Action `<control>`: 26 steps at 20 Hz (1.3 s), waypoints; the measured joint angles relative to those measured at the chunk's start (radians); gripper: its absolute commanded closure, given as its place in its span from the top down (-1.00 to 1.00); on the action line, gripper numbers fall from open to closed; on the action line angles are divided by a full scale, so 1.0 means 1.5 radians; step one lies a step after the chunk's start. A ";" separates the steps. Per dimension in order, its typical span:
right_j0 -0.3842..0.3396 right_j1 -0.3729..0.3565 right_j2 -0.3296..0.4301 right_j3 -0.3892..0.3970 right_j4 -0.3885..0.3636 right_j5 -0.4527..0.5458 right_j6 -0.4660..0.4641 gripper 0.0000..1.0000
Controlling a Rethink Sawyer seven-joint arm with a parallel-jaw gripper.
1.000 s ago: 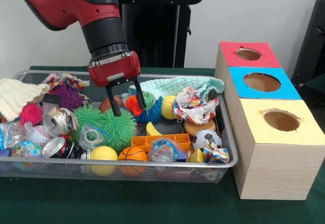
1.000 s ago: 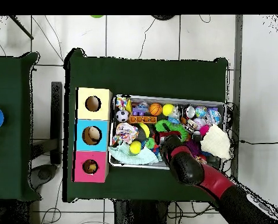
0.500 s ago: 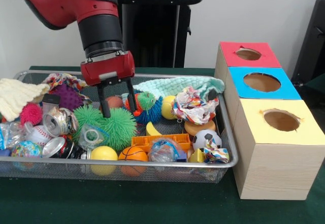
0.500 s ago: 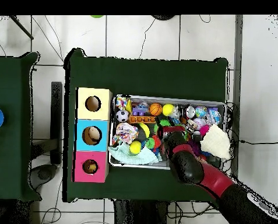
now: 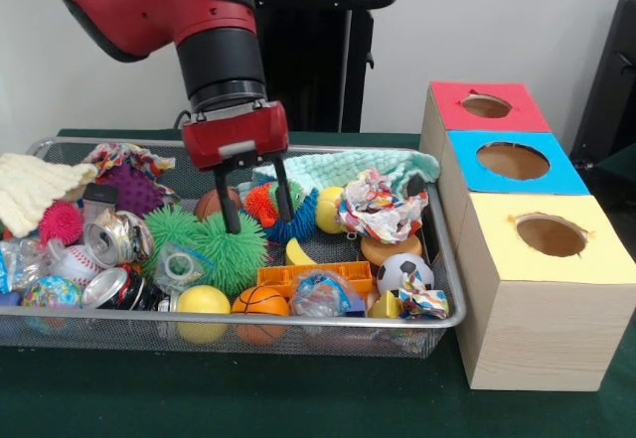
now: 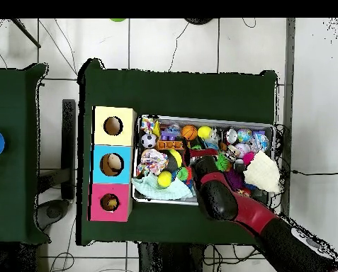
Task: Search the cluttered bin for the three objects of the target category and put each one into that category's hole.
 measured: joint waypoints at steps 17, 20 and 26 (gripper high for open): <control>0.036 0.075 -0.005 -0.012 -0.011 -0.052 0.000 1.00; 0.037 0.091 -0.007 -0.018 -0.011 -0.052 0.000 1.00; 0.045 0.114 -0.012 -0.035 -0.016 -0.061 0.000 1.00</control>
